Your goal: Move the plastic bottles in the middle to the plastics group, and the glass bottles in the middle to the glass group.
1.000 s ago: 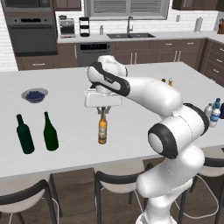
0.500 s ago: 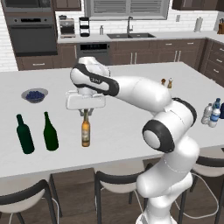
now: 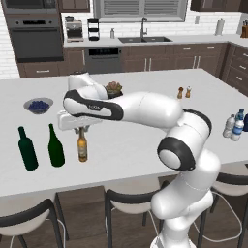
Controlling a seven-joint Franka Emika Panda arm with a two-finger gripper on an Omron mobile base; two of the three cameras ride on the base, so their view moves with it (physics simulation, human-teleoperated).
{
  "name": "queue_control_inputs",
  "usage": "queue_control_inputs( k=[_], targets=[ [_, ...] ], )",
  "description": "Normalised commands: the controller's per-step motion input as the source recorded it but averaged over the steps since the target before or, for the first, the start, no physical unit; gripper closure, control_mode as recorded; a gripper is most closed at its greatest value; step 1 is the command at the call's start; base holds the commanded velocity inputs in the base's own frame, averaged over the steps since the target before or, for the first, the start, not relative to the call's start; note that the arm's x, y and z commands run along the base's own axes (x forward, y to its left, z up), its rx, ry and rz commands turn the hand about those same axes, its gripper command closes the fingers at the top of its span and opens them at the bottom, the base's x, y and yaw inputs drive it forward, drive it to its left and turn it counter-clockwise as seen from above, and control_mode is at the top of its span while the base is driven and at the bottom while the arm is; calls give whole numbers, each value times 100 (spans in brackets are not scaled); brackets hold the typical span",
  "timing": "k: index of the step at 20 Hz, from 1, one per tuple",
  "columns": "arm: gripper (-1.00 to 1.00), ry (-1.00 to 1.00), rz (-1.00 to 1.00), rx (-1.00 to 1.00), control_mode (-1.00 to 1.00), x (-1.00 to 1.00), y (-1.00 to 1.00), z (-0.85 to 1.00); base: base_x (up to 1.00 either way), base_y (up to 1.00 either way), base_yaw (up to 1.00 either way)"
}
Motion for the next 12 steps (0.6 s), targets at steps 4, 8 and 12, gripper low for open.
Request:
queue_control_inputs(
  k=[4, 8, 12],
  targets=[
    [100, -11, -2, 0, -100, 8, 23, -30, 0, 0, 0],
    [100, 6, 0, 2, -100, 17, 19, -16, 0, 0, 0],
    [100, 9, 0, 2, -100, 12, 18, -19, 0, 0, 0]
  ],
)
